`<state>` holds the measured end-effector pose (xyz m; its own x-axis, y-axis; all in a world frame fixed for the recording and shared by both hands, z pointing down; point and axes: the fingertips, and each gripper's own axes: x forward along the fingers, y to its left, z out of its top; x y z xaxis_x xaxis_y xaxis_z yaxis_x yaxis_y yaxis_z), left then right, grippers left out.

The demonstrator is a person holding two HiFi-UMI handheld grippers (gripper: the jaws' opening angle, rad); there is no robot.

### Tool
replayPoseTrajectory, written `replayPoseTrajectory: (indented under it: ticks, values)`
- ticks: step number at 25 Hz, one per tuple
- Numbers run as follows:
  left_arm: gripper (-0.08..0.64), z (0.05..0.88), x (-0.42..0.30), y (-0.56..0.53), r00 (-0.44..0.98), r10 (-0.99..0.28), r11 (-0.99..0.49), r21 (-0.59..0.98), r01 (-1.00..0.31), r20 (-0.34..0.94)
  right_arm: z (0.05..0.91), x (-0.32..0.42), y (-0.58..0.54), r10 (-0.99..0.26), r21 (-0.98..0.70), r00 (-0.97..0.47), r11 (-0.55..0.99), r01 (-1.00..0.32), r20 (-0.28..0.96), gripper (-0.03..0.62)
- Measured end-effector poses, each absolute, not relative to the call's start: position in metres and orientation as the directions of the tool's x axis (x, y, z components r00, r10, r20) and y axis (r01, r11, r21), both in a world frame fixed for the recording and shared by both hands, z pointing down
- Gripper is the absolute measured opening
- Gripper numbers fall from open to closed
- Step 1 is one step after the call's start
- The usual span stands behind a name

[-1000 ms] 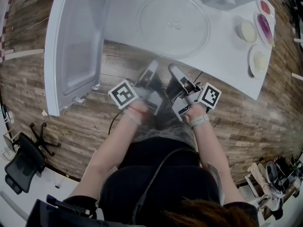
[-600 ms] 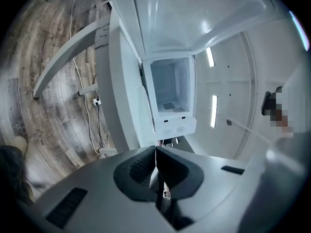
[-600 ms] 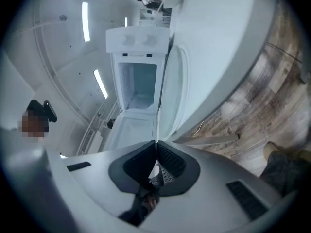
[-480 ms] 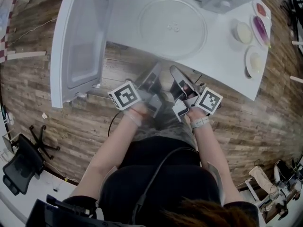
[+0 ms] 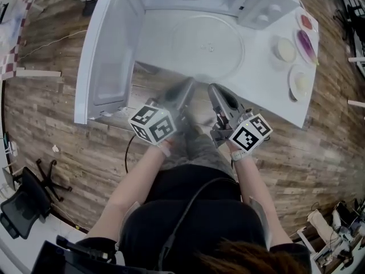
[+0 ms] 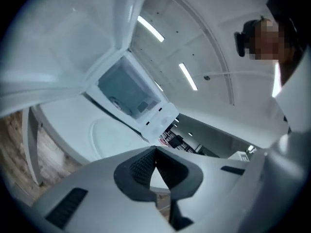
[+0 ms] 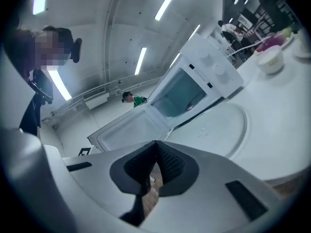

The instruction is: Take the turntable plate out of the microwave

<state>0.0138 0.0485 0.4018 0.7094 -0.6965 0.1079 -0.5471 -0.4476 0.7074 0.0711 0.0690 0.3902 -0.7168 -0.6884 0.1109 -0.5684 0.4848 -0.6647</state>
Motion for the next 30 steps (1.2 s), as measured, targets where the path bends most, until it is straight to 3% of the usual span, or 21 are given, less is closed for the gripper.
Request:
replayPoseTrajectory:
  ticks: [7, 30]
  values:
    - [0.011, 0.371, 0.004, 0.044, 0.685, -0.724, -0.539, 0.549, -0.639, 0.087, 0.368, 0.057, 0.074, -0.662, -0.538, -0.741, 0.585, -0.607, 0.116, 0.020]
    - [0.012, 0.339, -0.019, 0.040, 0.655, -0.752, -0.570, 0.421, -0.706, 0.080, 0.324, 0.038, 0.067, -0.685, -0.286, -0.722, 0.676, -0.679, 0.096, 0.020]
